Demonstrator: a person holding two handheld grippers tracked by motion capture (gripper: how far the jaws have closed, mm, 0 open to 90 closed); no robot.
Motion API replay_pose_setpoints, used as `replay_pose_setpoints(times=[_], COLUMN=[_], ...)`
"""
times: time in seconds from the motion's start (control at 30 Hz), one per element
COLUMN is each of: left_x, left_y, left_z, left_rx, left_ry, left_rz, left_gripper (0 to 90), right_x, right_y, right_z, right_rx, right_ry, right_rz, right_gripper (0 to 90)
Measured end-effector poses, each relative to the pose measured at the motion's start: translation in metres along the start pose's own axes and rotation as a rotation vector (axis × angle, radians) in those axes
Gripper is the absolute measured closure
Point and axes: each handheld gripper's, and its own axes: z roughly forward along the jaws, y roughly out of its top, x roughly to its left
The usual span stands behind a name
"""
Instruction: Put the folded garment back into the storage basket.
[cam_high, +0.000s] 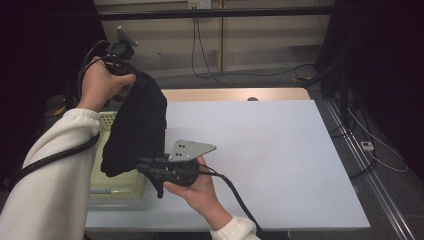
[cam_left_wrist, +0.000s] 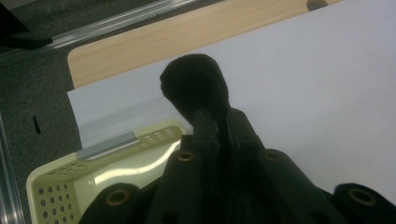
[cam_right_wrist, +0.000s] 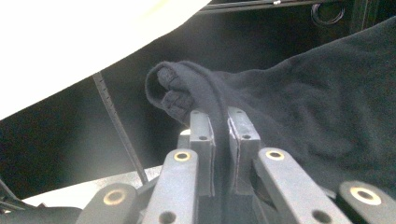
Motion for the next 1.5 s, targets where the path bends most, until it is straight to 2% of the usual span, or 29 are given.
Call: replay_pose_setpoints(times=[0.57, 0.97, 1.5], left_x=[0.014, 0.025, 0.033], left_y=[-0.003, -0.011, -0.010], left_z=[-0.012, -0.011, -0.024], left_rx=[-0.006, -0.002, -0.010], left_ry=[0.010, 0.012, 0.006], left_rz=[-0.013, -0.034, -0.024], left_gripper=[84.3, 84.4, 84.4], right_x=[0.002, 0.005, 0.007], right_y=[0.003, 0.004, 0.008], right_z=[0.013, 0.025, 0.035], right_rx=[0.004, 0.004, -0.005], right_ry=[0.004, 0.018, 0.021], right_rz=[-0.004, -0.007, -0.014], right_gripper=[83.0, 82.9, 82.9])
